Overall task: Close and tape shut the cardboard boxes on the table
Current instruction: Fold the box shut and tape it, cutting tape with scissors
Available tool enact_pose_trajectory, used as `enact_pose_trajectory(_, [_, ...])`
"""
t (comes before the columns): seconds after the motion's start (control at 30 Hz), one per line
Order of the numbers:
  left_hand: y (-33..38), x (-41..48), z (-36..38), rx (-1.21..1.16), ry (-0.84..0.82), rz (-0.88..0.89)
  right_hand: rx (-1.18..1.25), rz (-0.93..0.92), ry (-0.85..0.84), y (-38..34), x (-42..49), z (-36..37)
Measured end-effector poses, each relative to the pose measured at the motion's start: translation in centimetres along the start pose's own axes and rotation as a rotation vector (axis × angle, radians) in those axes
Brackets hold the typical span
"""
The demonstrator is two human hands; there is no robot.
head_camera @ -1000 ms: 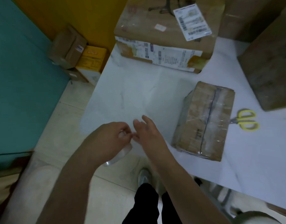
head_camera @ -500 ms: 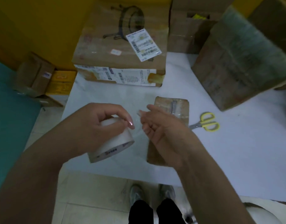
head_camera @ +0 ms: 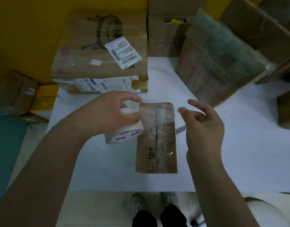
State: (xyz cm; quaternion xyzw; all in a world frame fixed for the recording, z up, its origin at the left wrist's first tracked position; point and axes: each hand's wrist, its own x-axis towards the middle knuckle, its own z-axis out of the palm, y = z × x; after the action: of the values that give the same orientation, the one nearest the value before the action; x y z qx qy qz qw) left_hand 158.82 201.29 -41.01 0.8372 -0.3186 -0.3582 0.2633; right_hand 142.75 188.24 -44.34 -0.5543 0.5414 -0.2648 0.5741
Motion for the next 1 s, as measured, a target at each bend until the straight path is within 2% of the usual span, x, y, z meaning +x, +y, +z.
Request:
enact_pose_trajectory(0.1, [-0.6, 0.6, -0.5, -0.032, 0.025, -0.036, 0.082, 0.135, 0.057, 0.6, 0.9, -0.7])
enact_pose_trajectory(0.17, [-1.0, 0.9, -0.3, -0.083, 0.086, -0.012, 0.089, 0.176, -0.016, 1.0, 1.1, -0.7])
enact_pose_trajectory(0.27, [-1.3, 1.5, 0.3, -0.093, 0.115, 0.029, -0.075, 0.071, -0.154, 1.9, 0.8, 0.0])
enact_pose_trajectory(0.37, [-1.9, 2.0, 0.3, -0.019, 0.107, 0.027, -0.287, -0.142, -0.145, 1.9, 0.5, 0.4])
enact_pose_trajectory(0.43, [-2.3, 2.1, 0.3, 0.017, 0.096, 0.038, -0.338, -0.227, -0.152, 1.4, 0.3, 0.7])
enact_pose_trajectory(0.53, [-2.4, 2.0, 0.7, 0.020, 0.104, 0.078, -0.384, -0.257, -0.241, 1.0, -0.2, 2.1])
enact_pose_trajectory(0.63, [-2.8, 2.1, 1.1, 0.101, 0.116, 0.125, -0.530, -0.304, -0.320, 0.7, -0.7, 3.6])
enact_pose_trajectory(0.7, [-2.8, 2.0, 1.3, 0.159, 0.120, 0.102, -0.581, -0.292, -0.349, 0.7, -0.9, 4.3])
enact_pose_trajectory(0.9, [-0.9, 1.2, 2.1, 0.419, 0.137, 0.123, -0.505, -0.216, -0.429, -0.2, -1.8, 5.5])
enact_pose_trajectory(1.0, [-0.7, 1.3, 2.5, 0.504, 0.186, 0.159, -0.430, -0.172, -0.328, 0.2, -1.4, 5.2])
